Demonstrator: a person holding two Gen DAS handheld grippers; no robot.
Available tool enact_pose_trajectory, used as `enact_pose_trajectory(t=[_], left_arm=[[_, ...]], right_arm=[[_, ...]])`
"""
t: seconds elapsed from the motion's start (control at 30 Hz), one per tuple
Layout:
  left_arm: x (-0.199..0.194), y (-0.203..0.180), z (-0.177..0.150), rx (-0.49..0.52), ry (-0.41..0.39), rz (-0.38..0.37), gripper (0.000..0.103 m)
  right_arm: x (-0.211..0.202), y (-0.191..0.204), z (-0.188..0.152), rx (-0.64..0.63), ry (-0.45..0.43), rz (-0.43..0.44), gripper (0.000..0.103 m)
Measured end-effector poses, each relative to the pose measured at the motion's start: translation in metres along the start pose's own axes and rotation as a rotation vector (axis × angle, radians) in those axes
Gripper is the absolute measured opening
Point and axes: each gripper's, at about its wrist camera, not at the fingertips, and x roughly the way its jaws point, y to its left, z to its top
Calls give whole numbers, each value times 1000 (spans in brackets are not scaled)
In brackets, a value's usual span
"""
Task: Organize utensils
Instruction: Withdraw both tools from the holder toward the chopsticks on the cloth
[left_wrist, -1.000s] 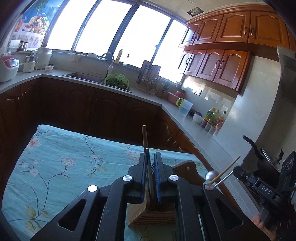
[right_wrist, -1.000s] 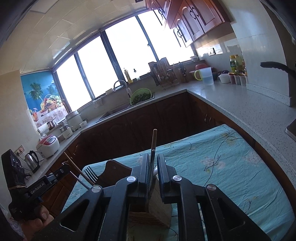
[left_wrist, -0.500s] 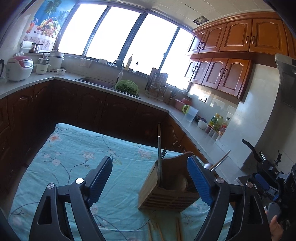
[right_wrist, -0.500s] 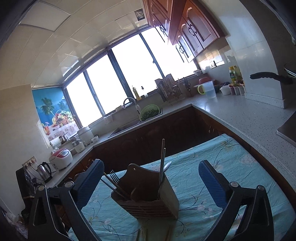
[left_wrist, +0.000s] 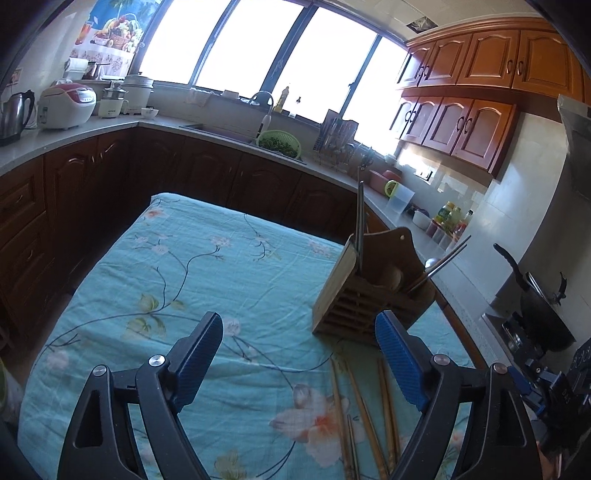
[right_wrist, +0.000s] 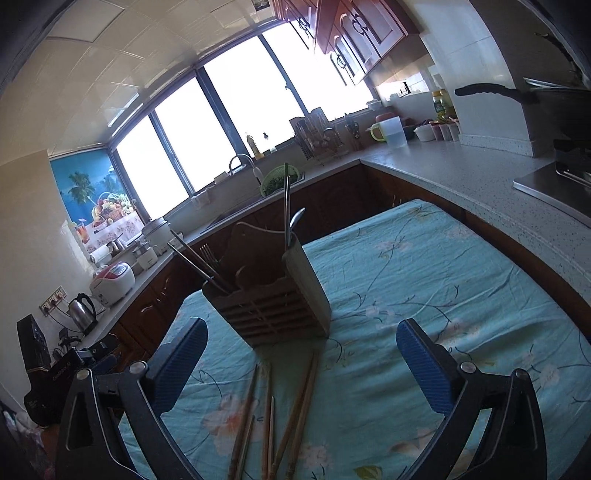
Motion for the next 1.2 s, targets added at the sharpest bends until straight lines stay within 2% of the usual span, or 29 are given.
enact_pose_trajectory(t=[0.17,0.33,0.83,0.9,1.0,1.07,1.13,1.2], left_arm=[[-1,-1,-11,-2,44,25,85],[7,-1,-21,-6,111,32,85],[40,-27,-30,71,250,57,84],[48,-30,-30,82,266,63,84],[58,-36,-30,94,294,56,83],[66,-41,-29,114,304,53,82],[76,-46,-26,133,317,51,76],[87,-50,-24,148,335,45,71]], right_arm=[[4,-14,-24,31,63,-27,103],[7,-17,-41,33,89,-41,103],[26,-10,-52,-28,148,-81,102],[29,-8,-53,-45,159,-85,99],[38,-5,-53,-56,186,-81,85],[47,-4,-52,-65,210,-82,66],[60,-1,-51,-75,243,-80,56],[73,2,-50,-90,276,-79,51]])
